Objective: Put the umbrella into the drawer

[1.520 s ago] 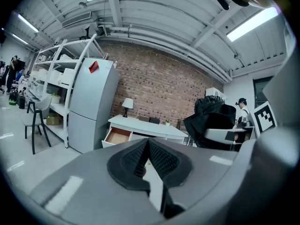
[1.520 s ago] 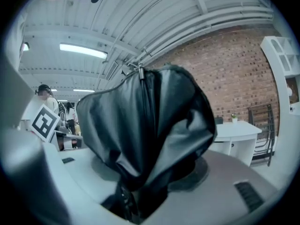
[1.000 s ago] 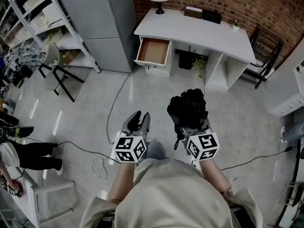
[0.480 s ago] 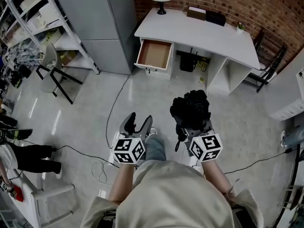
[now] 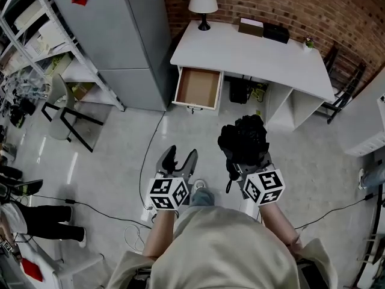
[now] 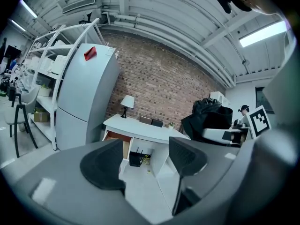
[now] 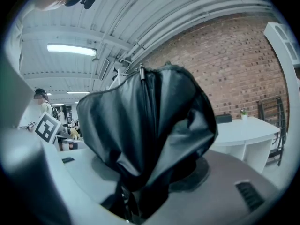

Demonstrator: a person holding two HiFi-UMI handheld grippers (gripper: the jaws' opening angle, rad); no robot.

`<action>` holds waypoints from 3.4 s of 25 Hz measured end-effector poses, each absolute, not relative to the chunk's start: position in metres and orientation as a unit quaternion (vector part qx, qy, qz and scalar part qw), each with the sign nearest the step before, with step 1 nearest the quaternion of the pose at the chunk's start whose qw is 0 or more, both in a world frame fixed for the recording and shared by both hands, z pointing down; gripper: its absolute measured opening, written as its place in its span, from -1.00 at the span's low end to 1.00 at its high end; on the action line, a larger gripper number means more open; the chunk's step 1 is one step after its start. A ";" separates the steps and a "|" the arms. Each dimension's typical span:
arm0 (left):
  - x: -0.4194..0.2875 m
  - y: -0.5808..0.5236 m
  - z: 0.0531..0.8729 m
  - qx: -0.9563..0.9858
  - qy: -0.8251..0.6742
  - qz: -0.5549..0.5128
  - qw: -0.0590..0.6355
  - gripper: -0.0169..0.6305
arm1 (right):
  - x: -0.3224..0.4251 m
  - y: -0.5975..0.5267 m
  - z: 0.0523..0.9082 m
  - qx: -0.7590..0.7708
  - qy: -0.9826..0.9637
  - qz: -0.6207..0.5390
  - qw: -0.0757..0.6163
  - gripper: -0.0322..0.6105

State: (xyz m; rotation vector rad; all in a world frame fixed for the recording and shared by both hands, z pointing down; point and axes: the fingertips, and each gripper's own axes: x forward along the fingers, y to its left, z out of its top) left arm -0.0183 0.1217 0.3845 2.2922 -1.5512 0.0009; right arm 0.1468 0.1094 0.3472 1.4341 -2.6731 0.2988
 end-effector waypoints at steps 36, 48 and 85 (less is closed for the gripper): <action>-0.125 -0.115 0.456 0.791 -0.559 0.013 0.247 -0.05 | 0.058 -0.180 0.421 0.477 -0.866 0.100 0.111 -0.14; -0.131 -0.225 0.507 0.764 -0.568 0.047 0.301 -0.07 | 0.023 -0.323 0.510 0.411 -0.883 0.107 0.202 -0.14; -0.150 -0.310 0.627 0.695 -0.603 0.077 0.384 -0.07 | -0.076 -0.434 0.829 0.206 -0.839 0.141 0.484 -0.14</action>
